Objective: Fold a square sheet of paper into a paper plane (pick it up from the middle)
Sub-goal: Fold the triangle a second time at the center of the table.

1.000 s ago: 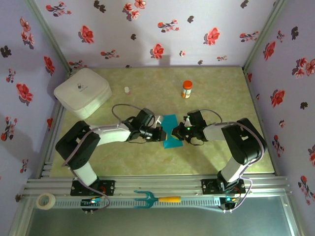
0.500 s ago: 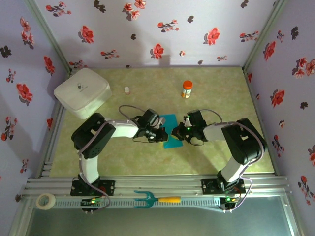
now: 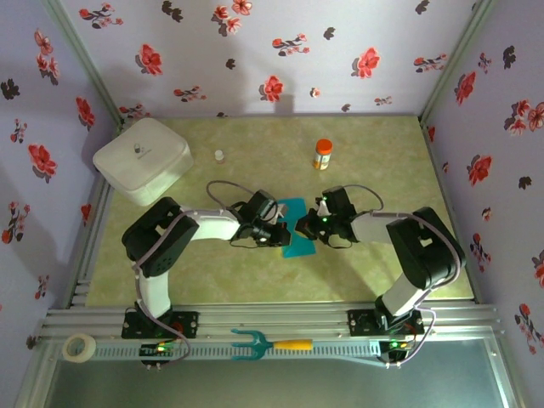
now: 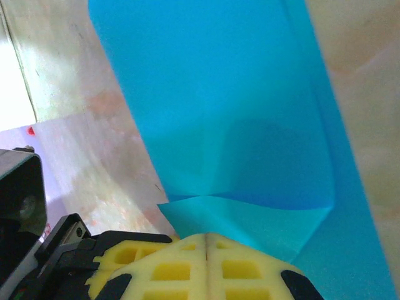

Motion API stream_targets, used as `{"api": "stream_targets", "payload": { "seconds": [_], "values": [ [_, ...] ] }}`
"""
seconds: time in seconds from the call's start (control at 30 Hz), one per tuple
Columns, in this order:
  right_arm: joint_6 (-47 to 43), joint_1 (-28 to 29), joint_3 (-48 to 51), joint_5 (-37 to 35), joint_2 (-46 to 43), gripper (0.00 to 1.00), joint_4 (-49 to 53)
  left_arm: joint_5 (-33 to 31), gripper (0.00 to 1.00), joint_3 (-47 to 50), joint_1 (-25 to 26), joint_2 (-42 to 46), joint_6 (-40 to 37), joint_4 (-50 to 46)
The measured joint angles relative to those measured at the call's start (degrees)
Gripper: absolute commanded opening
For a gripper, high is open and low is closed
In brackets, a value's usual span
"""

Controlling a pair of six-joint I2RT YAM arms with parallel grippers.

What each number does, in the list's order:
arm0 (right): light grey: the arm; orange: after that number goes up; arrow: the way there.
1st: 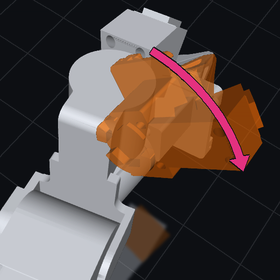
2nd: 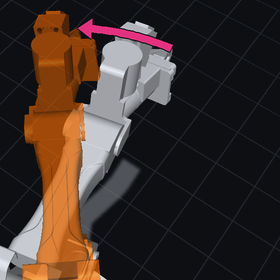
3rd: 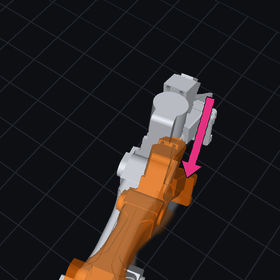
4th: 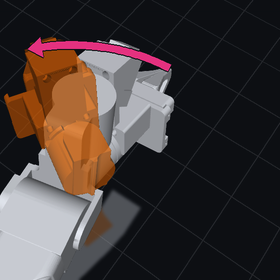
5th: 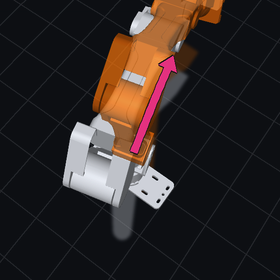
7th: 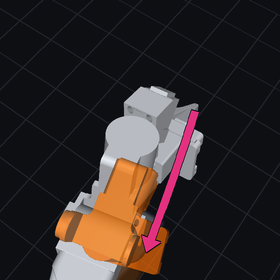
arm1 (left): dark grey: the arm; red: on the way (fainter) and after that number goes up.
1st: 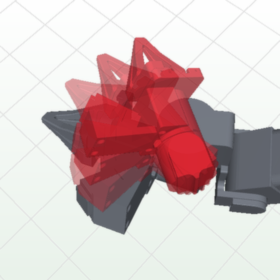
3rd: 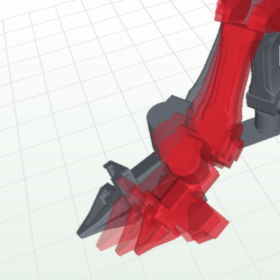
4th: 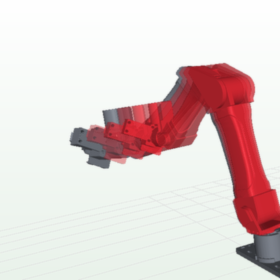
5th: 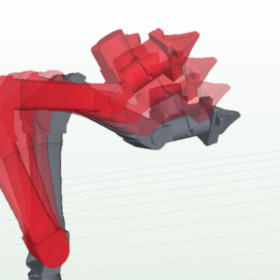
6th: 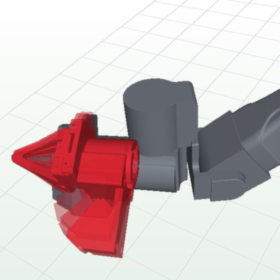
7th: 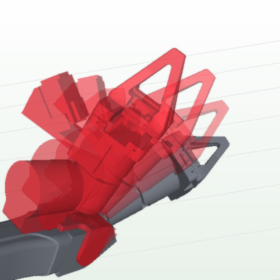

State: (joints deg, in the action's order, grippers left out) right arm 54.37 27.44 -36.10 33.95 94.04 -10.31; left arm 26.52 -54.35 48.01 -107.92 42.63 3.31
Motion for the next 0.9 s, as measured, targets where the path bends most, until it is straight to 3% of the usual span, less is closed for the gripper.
{"api": "stream_targets", "payload": {
  "seconds": [0.23, 0.63, 0.9],
  "values": [
    [-3.2, -1.4, -1.4, 0.9, 2.7, 0.02, 3.0, -0.4, 0.00, -0.2, 0.1, 0.0, -0.9, -0.3],
    [-5.3, -10.6, -3.5, 0.9, 3.5, 0.03, 5.3, -0.5, 0.00, -0.2, 0.1, 0.0, -1.0, -0.3],
    [-5.3, -7.0, -3.8, -0.1, -1.7, 0.02, 6.3, -0.6, 0.00, -0.3, 0.1, 0.0, -1.3, -0.4]
  ]
}}
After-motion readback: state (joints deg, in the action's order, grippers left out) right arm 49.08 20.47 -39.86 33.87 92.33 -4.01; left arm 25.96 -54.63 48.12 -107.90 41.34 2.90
